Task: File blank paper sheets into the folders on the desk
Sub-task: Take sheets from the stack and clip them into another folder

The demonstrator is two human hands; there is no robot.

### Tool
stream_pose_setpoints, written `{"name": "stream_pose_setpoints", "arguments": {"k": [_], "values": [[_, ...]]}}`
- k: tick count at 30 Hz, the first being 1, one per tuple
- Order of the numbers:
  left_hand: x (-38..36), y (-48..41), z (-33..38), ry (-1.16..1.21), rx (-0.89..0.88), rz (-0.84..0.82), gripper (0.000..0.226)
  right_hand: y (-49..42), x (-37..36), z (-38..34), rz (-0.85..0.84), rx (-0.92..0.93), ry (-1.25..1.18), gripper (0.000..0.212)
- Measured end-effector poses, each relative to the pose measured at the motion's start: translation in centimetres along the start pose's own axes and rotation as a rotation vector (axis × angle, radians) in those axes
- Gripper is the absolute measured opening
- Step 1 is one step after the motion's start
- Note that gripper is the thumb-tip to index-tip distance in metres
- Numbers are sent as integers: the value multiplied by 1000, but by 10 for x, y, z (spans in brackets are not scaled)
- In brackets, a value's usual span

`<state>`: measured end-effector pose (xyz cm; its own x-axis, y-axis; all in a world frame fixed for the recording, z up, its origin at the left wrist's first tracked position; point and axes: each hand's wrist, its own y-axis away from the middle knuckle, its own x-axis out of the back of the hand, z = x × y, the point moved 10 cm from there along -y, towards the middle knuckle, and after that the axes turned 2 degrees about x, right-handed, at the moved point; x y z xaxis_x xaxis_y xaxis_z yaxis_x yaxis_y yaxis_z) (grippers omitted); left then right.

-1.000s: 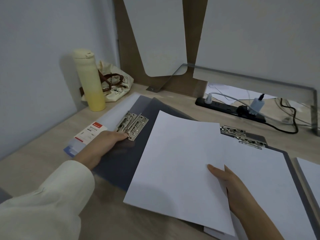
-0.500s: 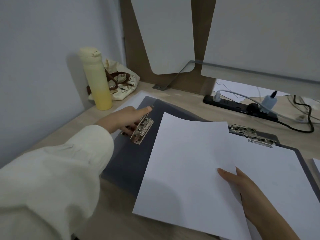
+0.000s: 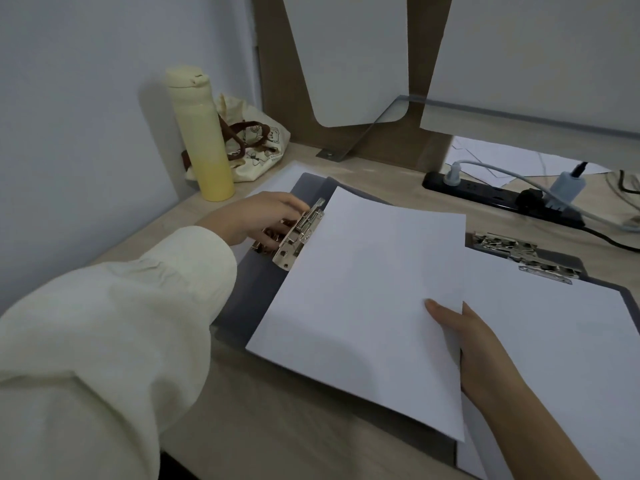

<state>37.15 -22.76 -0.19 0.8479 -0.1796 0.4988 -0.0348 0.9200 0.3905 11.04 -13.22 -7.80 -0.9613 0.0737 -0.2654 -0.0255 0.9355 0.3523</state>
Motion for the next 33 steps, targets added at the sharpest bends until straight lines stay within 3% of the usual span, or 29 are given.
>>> {"name": "stream_pose_setpoints", "arguments": {"k": [6,18,24,33], "values": [[-3,3,-1,8,-3,-63,26,-8,-2,5,29,-16,-7,34],[-8,6,2,25,-8,-91,24,-14,6,18,-23,-138,-28,40],[-8,4,1,11,-6,-82,24,-13,-5,12,-11,-70,-50,24],[-8,3,-2,51,-10,-104,27,-9,-4,12,32,-44,-17,24]]}}
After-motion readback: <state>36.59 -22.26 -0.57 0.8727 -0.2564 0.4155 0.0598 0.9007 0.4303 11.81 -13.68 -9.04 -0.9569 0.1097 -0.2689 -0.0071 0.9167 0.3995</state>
